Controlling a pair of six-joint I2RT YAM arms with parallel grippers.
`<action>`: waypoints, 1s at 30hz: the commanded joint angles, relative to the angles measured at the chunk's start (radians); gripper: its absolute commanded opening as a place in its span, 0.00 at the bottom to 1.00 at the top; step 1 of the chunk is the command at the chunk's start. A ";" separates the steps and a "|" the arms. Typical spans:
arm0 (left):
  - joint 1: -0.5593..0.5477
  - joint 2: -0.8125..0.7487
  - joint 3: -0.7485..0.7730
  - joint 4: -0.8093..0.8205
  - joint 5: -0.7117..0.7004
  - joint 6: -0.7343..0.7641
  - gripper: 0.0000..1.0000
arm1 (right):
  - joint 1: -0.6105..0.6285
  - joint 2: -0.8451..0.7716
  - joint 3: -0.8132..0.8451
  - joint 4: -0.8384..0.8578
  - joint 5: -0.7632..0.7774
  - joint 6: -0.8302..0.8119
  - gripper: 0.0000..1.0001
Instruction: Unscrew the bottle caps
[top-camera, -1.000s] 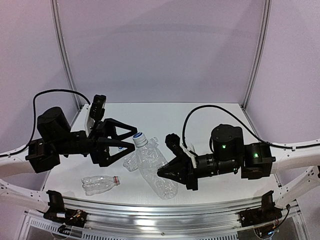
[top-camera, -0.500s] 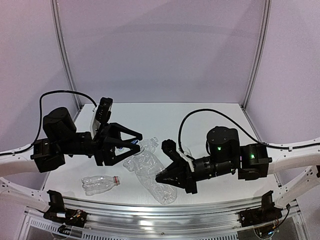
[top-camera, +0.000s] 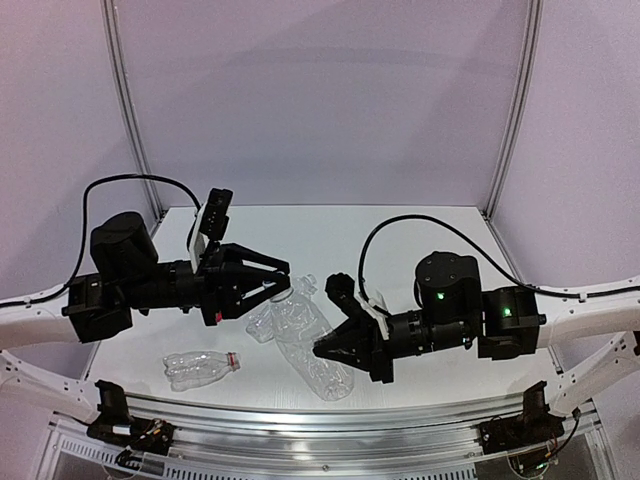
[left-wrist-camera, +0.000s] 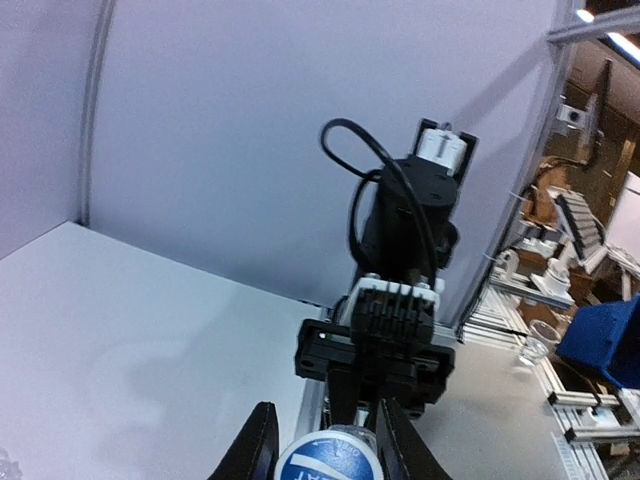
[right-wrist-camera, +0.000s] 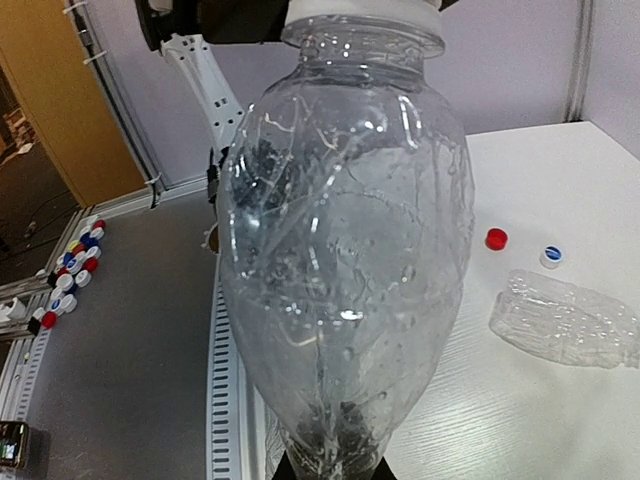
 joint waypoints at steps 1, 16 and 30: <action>-0.080 0.032 0.068 -0.146 -0.418 -0.063 0.15 | 0.001 0.000 0.019 -0.031 0.254 0.033 0.00; -0.201 0.277 0.157 -0.146 -0.887 -0.266 0.20 | 0.000 0.093 0.083 -0.129 0.585 0.076 0.00; -0.179 0.025 0.049 -0.122 -0.732 -0.102 0.82 | 0.001 0.090 0.076 -0.102 0.459 0.057 0.00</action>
